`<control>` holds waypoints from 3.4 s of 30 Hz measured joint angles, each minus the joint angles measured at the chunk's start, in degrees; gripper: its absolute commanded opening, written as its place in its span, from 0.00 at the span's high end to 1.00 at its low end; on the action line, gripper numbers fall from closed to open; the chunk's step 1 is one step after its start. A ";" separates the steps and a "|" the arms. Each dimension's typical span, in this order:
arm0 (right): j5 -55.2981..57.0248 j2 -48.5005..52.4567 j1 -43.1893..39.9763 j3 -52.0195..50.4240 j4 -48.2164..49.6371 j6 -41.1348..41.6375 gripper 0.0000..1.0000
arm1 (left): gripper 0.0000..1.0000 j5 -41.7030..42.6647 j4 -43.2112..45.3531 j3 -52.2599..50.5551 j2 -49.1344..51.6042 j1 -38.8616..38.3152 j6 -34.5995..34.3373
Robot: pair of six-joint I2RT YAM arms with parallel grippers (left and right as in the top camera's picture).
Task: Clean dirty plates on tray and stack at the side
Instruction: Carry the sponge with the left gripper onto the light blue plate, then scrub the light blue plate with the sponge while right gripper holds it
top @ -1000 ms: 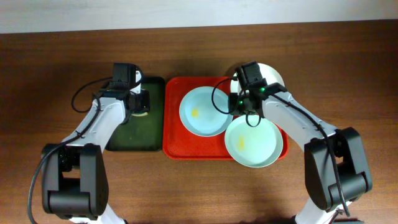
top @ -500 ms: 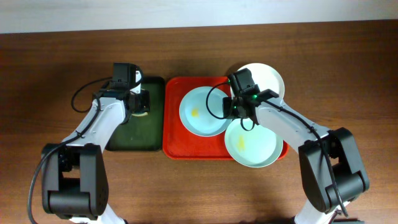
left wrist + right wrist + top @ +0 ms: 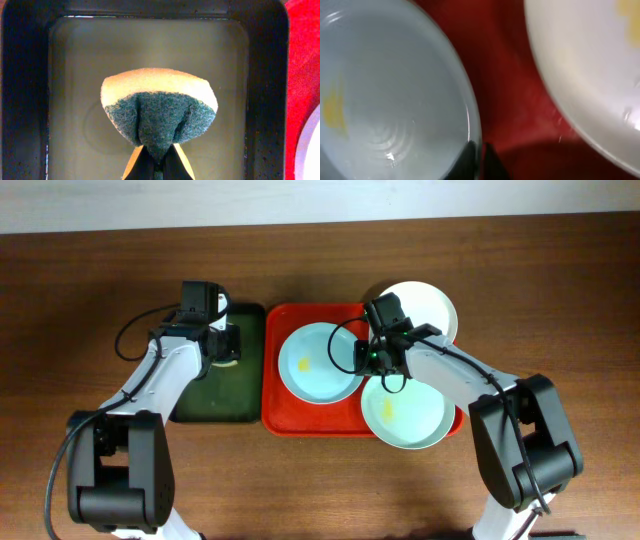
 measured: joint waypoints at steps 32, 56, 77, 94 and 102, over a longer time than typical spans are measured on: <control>0.98 1.42 0.00 4.39 -6.49 3.17 0.96 | 1.00 0.00 0.02 0.00 0.00 0.00 0.00; -3.30 1.42 0.00 4.48 -6.82 4.07 0.96 | 1.00 14.23 -27.36 27.50 13.20 -15.26 -5.07; -3.43 1.42 0.00 3.63 -3.76 3.37 0.75 | 1.00 7.96 -24.61 27.19 20.26 -16.90 -9.51; -2.60 1.42 0.07 1.77 -1.92 2.93 0.96 | 1.00 7.54 -24.65 27.19 20.28 -16.90 -9.51; -2.60 1.42 0.07 1.77 -1.88 2.89 0.96 | 1.00 4.92 -23.78 26.67 20.28 -17.05 -9.51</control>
